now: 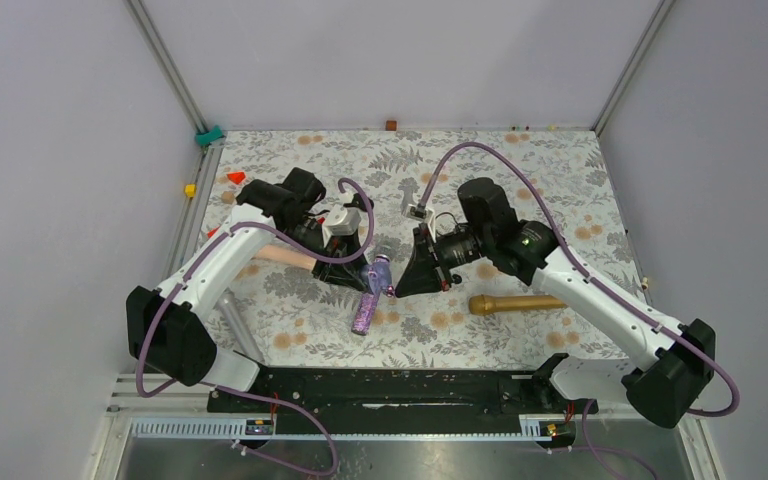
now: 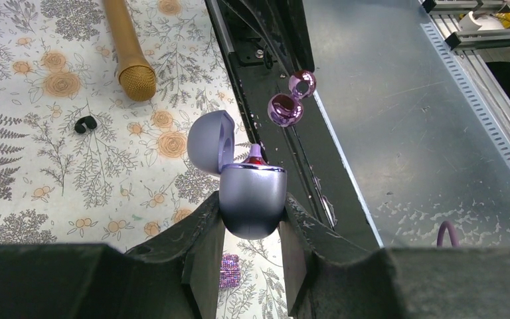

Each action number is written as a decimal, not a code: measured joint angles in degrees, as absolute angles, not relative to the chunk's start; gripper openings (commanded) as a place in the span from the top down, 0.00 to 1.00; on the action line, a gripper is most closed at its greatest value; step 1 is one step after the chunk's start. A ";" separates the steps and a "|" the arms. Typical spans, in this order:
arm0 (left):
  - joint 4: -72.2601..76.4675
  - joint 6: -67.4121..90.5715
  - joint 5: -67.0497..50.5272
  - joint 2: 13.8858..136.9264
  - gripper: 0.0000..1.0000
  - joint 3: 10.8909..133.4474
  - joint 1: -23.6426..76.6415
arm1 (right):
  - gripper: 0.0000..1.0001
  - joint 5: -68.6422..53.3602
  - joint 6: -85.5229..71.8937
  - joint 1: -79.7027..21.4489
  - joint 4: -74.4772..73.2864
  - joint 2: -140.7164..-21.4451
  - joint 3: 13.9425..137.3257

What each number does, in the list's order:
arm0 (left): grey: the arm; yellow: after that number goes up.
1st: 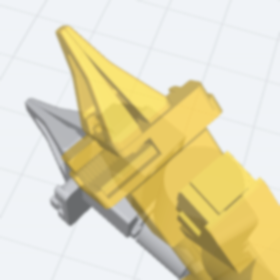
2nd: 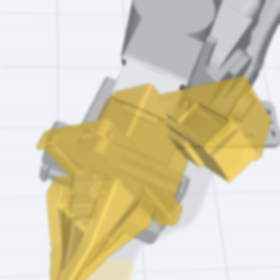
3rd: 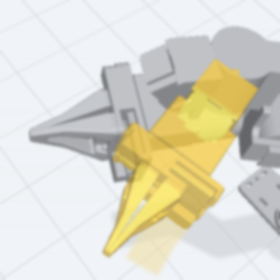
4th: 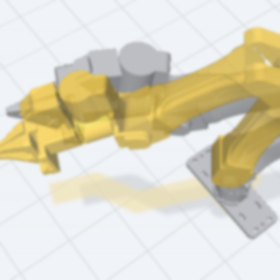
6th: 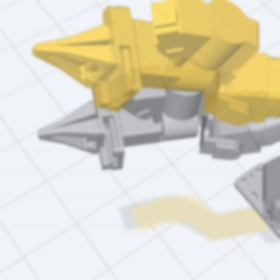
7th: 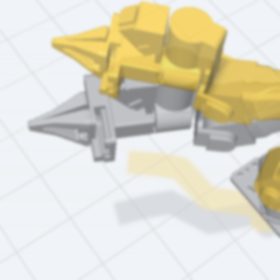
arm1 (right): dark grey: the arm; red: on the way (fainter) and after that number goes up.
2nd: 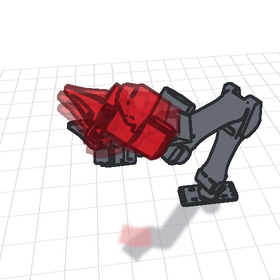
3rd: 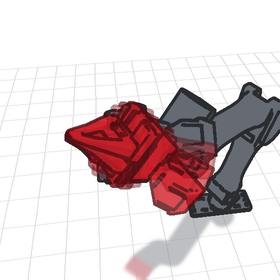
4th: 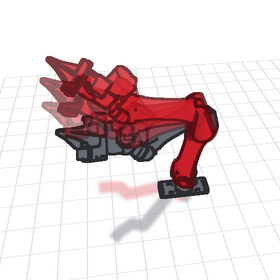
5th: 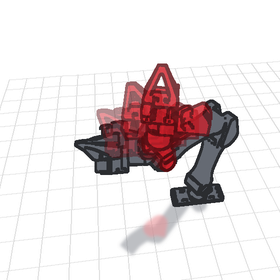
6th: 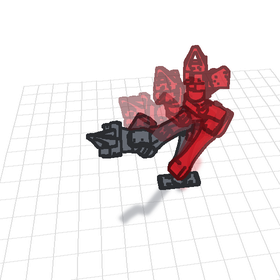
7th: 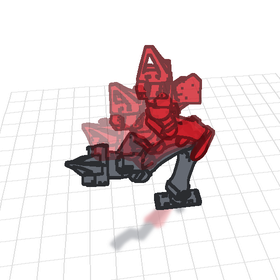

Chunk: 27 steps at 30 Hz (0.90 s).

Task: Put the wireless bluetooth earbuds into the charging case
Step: Place the earbud in the charging case.

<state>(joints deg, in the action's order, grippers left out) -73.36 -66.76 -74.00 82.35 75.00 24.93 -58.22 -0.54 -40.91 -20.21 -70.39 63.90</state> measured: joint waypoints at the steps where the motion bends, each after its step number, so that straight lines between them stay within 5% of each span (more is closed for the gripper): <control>1: -73.32 -66.67 -74.13 82.35 1.00 75.00 24.93 | 0.94 -58.22 -0.64 -41.08 -20.18 -70.48 63.90; 27: -73.28 -66.39 -76.12 82.21 1.00 74.85 24.93 | 0.94 -55.37 -1.74 -43.13 -20.29 -76.29 66.59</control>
